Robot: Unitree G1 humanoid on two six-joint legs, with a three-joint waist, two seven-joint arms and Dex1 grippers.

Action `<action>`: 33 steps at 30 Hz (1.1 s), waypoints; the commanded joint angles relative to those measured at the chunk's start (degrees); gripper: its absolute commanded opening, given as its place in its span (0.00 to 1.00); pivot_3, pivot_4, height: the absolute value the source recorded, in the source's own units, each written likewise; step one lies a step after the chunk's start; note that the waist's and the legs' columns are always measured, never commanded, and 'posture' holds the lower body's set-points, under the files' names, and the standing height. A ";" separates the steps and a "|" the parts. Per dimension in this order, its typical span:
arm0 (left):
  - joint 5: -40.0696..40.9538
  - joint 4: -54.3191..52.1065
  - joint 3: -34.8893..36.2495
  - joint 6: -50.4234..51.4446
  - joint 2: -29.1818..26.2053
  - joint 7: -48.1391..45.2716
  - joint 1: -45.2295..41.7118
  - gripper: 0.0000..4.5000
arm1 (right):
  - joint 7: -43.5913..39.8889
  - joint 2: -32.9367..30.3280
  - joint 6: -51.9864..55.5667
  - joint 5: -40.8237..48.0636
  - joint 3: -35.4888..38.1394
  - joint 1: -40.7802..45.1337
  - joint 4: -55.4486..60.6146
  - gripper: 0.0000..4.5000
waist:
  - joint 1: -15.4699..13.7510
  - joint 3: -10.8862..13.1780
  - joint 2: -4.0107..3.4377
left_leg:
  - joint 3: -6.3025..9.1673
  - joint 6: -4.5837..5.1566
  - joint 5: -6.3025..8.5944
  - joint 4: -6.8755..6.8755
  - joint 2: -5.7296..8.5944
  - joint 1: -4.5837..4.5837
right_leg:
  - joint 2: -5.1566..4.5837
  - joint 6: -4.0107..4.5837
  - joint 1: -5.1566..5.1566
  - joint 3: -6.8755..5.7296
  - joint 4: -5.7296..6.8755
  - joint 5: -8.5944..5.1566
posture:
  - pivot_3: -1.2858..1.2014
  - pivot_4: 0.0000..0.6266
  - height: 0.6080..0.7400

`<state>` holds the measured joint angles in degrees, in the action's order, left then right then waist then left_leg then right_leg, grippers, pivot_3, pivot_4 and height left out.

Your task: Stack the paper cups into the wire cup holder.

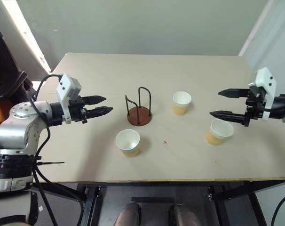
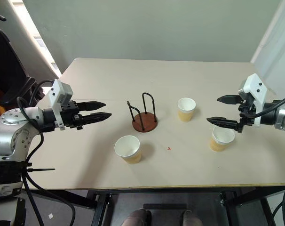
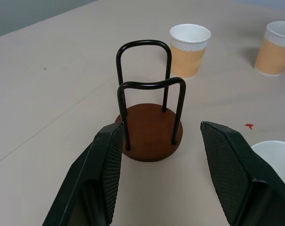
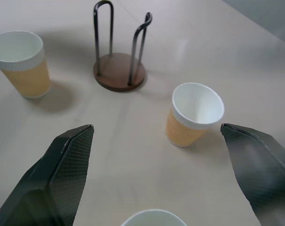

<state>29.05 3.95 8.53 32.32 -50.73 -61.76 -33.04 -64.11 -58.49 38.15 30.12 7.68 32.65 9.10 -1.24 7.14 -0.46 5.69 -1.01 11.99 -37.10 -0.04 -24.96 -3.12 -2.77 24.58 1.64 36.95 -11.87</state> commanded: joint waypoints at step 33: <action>-23.43 31.01 -14.29 -16.83 20.09 13.09 -22.51 0.61 | 3.92 2.59 5.92 5.86 1.75 0.14 9.83 1.00 | -0.22 0.02 0.04 | 0.00 -0.23 -0.35 -0.04 0.09 -0.04 | -0.04 -0.57 -0.10 0.01 -0.12 0.36 | 0.52 0.24 1.00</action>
<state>6.50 34.13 -6.00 17.67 -30.68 -48.63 -53.52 -60.67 -54.88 44.06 34.82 7.29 32.40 16.83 -1.46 7.17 -0.41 5.68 -1.25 11.64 -37.15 0.05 -25.00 -3.15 -3.35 24.48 1.65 36.83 -11.51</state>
